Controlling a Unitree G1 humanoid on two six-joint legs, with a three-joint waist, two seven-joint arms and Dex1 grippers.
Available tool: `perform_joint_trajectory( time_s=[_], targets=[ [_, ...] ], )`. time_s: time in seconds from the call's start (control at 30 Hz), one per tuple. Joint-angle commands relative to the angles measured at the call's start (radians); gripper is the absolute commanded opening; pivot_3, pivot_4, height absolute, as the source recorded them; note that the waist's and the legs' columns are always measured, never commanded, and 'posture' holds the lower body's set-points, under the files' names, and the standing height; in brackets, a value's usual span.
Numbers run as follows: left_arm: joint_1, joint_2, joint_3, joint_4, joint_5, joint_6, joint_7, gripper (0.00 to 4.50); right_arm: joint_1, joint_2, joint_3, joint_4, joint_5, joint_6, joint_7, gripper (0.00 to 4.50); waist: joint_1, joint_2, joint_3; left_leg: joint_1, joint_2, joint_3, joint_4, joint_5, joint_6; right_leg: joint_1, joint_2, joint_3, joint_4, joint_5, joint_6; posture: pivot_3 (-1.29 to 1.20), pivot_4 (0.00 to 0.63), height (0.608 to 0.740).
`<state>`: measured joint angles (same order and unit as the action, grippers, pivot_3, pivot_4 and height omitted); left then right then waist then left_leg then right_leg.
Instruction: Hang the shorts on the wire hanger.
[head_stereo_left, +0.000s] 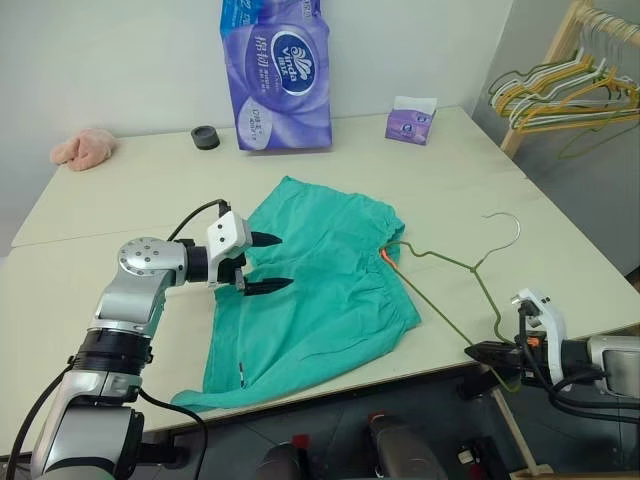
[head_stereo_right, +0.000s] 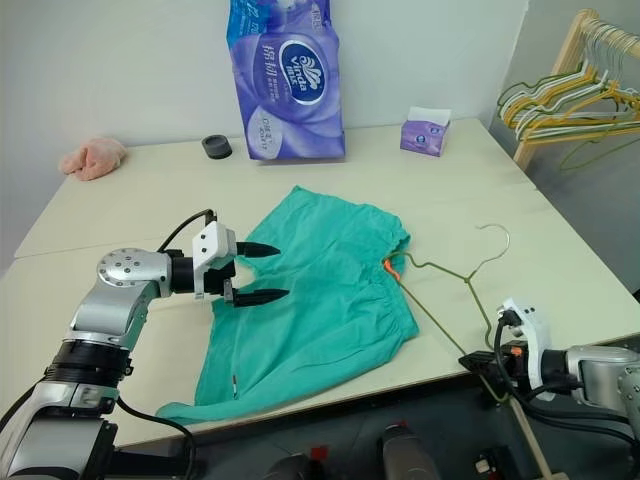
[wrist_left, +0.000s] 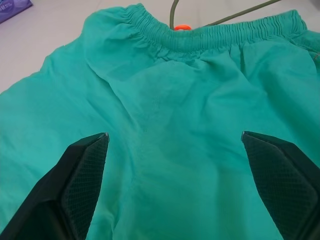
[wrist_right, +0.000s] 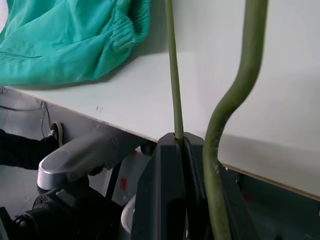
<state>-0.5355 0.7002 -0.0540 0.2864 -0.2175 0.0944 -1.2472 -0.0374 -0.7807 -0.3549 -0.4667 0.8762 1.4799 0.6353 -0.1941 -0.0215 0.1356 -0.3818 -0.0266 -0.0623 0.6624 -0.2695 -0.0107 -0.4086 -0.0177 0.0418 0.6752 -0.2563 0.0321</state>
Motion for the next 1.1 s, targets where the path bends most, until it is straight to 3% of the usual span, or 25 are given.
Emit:
perform_joint_trajectory(
  time_s=[0.03, 0.23, 0.53, 0.83, 1.1],
  targets=[
    [0.005, 0.01, 0.009, -0.021, 0.005, -0.022, 0.009, 4.48, -0.053, 0.044, -0.019, 0.031, 0.004, 0.043, -0.055, 0.0, 0.0, 0.0, 0.0, 0.0, 0.0, 0.0, 0.0, 0.0, 0.0, 0.0, 0.0, 0.0, 0.0, 0.0, 0.0, -0.27, 0.122, 0.74],
    [0.009, 0.014, 0.007, -0.02, 0.011, -0.032, 0.009, 4.48, -0.137, 0.095, -0.076, 0.14, 0.01, 0.133, -0.121, 0.0, 0.001, 0.0, 0.0, 0.0, 0.0, 0.0, 0.0, 0.0, 0.0, 0.0, 0.0, 0.0, 0.0, 0.0, 0.0, -0.27, 0.121, 0.74],
    [0.018, 0.018, 0.008, -0.026, 0.02, -0.046, 0.008, 4.48, -0.226, 0.109, -0.094, 0.298, 0.145, 0.135, -0.246, 0.0, 0.0, 0.0, 0.0, 0.0, 0.0, 0.0, 0.0, 0.0, 0.0, 0.0, 0.0, 0.0, 0.0, 0.0, 0.0, -0.26, 0.12, 0.74],
    [0.019, 0.015, -0.001, -0.02, 0.03, -0.063, 0.006, 4.48, -0.362, 0.125, 0.005, 0.414, 0.131, 0.135, -0.279, 0.0, -0.001, 0.001, 0.0, 0.0, 0.0, 0.0, 0.0, 0.0, 0.0, 0.0, 0.0, 0.0, 0.0, 0.0, 0.0, -0.25, 0.115, 0.74],
    [0.039, 0.018, 0.005, -0.037, 0.031, -0.068, 0.014, 4.48, -0.379, 0.102, 0.087, 0.404, 0.183, 0.135, -0.224, 0.0, 0.0, 0.001, 0.0, 0.0, 0.0, 0.0, 0.0, 0.0, 0.0, 0.0, 0.0, 0.0, 0.0, 0.001, -0.001, -0.23, 0.109, 0.74]
  ],
)
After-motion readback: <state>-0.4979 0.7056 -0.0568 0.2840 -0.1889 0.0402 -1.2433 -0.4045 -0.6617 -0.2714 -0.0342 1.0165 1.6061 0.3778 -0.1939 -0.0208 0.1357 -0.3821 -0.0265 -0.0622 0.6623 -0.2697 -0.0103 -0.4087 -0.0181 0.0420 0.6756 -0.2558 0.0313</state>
